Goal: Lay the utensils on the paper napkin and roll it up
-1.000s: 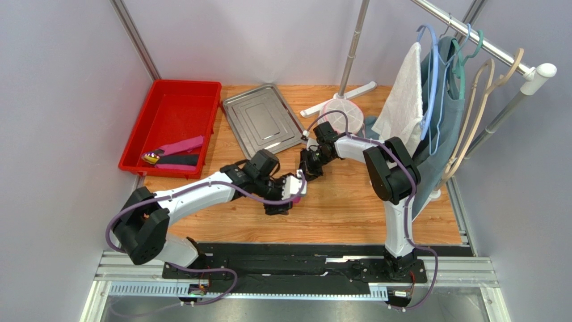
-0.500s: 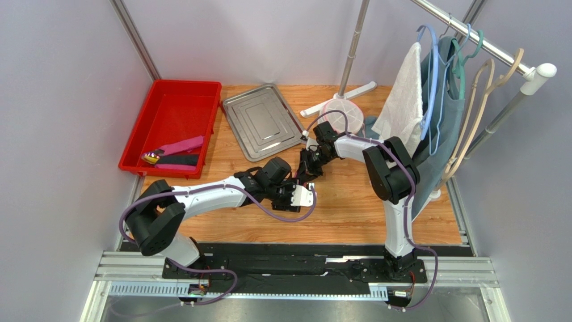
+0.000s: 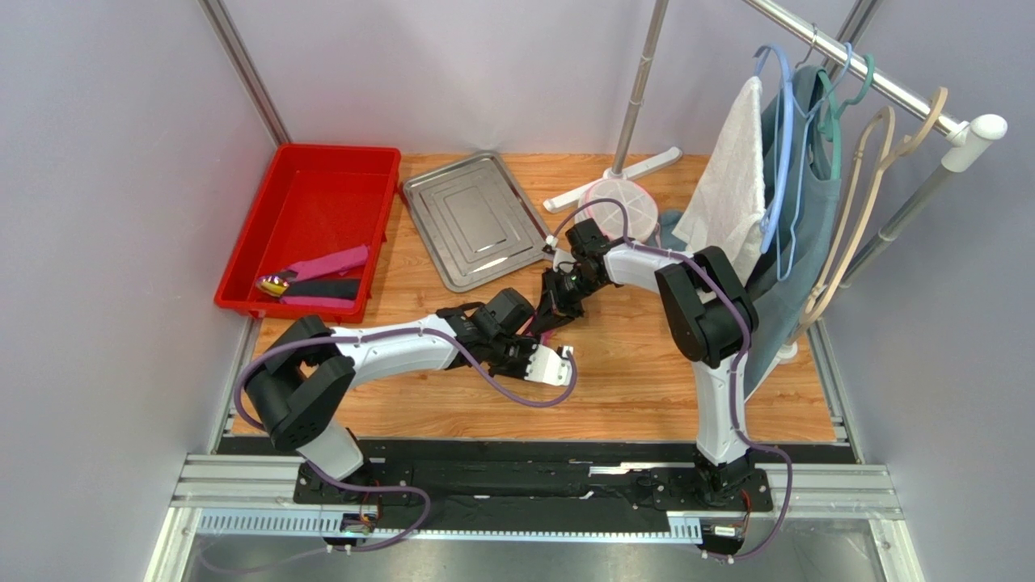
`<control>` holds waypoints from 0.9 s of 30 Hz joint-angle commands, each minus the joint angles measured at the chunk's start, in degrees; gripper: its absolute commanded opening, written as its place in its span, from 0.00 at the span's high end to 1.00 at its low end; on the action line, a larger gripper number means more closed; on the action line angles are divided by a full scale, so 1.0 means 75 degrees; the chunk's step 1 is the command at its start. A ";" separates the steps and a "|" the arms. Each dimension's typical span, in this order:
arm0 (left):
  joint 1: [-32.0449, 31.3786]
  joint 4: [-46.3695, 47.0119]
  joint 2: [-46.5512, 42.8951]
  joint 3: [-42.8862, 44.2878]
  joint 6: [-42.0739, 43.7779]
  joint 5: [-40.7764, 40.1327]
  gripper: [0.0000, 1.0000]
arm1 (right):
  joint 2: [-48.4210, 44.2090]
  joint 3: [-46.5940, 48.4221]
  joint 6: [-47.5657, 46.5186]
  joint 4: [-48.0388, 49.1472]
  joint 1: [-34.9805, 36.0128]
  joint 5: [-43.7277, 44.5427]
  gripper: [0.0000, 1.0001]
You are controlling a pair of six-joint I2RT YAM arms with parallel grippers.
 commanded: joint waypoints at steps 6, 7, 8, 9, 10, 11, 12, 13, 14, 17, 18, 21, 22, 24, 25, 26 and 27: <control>-0.0036 -0.1238 0.0264 0.0336 0.0634 0.0077 1.00 | 0.0397 0.0164 -0.0493 -0.0063 0.0032 0.0798 0.95; -0.0036 -0.1378 0.0300 0.0348 0.0739 0.0089 1.00 | 0.0409 0.0188 -0.0493 -0.0075 0.0021 0.0821 0.95; -0.0036 -0.1472 0.0428 0.0418 0.0764 0.0124 1.00 | 0.0409 0.0200 -0.0504 -0.0086 0.0009 0.0833 0.95; -0.0036 -0.1554 0.0476 0.0465 0.0752 0.0135 1.00 | 0.0421 0.0200 -0.0493 -0.0075 0.0020 0.0833 0.95; -0.0036 -0.1671 0.0580 0.0535 0.0659 0.0147 1.00 | 0.0432 0.0211 -0.0516 -0.0086 0.0009 0.0833 0.95; -0.0036 -0.1788 0.0674 0.0733 0.0623 0.0194 1.00 | 0.0432 0.0223 -0.0505 -0.0087 0.0020 0.0845 0.95; -0.0036 -0.1929 0.0768 0.0851 0.0507 0.0241 0.99 | 0.0467 0.0235 -0.0505 -0.0087 0.0020 0.0856 0.95; -0.0036 -0.2209 0.0955 0.0956 0.0460 0.0264 0.95 | 0.0479 0.0281 -0.0516 -0.0098 0.0020 0.0868 0.95; -0.0036 -0.2339 0.1026 0.1166 0.0424 0.0369 0.92 | 0.0491 0.0305 -0.0528 -0.0098 0.0020 0.0868 0.95; -0.0024 -0.2738 0.1062 0.1402 0.0260 0.0766 0.79 | 0.0514 0.0375 -0.0598 -0.0145 0.0020 0.0962 0.95; 0.0011 -0.2936 0.0992 0.1449 0.0155 0.0966 0.76 | 0.0515 0.0399 -0.0621 -0.0168 0.0020 0.0973 0.95; 0.0385 -0.3008 0.0582 0.1648 -0.0731 0.1856 0.65 | 0.0550 0.0481 -0.0774 -0.0239 0.0020 0.0985 0.96; 0.0560 -0.3031 0.0431 0.1777 -0.1026 0.2137 0.64 | 0.0550 0.0516 -0.0809 -0.0285 0.0020 0.0985 0.96; 0.1228 -0.2811 0.0254 0.2070 -0.2286 0.3004 0.62 | 0.0538 0.0551 -0.0961 -0.0309 0.0021 0.0985 0.96; 0.1474 -0.2693 0.0091 0.2187 -0.2759 0.3308 0.61 | 0.0538 0.0574 -0.1020 -0.0321 0.0032 0.0974 0.96; 0.1905 -0.2541 0.0043 0.2234 -0.3274 0.3868 0.61 | 0.0538 0.0598 -0.1078 -0.0333 0.0044 0.0974 0.97; 0.2095 -0.2110 -0.0004 0.2246 -0.4381 0.4106 0.60 | 0.0538 0.0656 -0.1183 -0.0344 0.0044 0.0962 0.97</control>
